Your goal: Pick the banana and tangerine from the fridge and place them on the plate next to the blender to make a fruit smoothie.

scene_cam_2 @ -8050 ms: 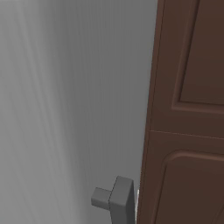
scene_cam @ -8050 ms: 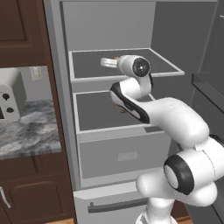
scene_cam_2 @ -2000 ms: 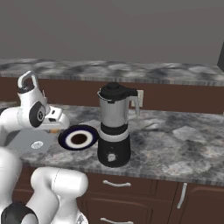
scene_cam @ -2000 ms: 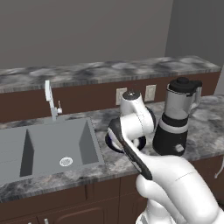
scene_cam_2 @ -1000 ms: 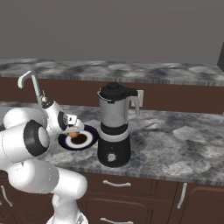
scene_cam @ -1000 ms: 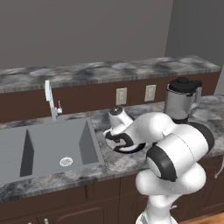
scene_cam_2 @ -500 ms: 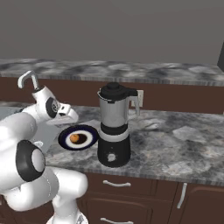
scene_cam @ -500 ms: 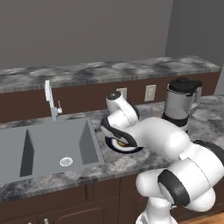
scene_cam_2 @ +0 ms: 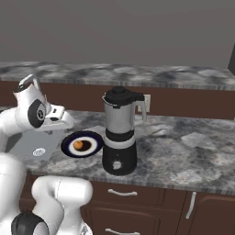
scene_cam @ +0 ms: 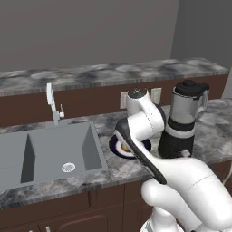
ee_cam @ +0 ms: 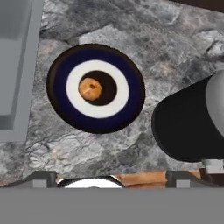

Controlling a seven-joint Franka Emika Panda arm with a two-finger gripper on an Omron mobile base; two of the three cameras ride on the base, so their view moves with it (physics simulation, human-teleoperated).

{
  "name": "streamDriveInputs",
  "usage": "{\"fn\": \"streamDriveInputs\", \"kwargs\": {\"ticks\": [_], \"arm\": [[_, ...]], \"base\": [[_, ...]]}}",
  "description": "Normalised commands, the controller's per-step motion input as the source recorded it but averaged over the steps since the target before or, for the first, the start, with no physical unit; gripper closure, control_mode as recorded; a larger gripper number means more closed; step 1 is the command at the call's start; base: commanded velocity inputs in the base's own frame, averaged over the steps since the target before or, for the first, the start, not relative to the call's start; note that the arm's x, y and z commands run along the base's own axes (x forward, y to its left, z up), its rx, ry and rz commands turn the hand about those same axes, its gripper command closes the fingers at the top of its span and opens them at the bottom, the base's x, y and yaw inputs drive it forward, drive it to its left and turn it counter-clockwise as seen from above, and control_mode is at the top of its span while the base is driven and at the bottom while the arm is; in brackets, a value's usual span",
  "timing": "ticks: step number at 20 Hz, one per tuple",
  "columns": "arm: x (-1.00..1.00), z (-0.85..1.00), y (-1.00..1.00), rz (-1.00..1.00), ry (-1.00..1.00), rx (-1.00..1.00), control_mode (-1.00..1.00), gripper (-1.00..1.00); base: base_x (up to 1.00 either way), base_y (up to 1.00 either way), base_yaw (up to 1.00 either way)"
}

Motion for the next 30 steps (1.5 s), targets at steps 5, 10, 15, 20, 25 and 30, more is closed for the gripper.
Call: {"fn": "streamDriveInputs", "kwargs": {"ticks": [5,10,15,20,25,30], "arm": [[-0.96,0.63,-0.09,0.13,-0.23,0.02,-1.00,-1.00],[-0.67,0.38,-0.29,0.05,-0.24,0.05,-1.00,-1.00],[-0.24,0.05,-0.02,0.00,-0.13,0.01,1.00,-1.00],[0.00,0.00,0.00,0.00,0.00,0.00,1.00,-1.00],[0.00,0.00,0.00,0.00,0.00,0.00,1.00,-1.00],[0.00,0.00,0.00,0.00,0.00,0.00,1.00,-1.00]], "base": [[0.00,0.00,0.00],[0.00,0.00,0.00],[-0.47,-0.17,0.23],[-0.77,-0.08,0.79],[-0.52,-0.02,0.97],[-0.32,0.01,1.00]]}}
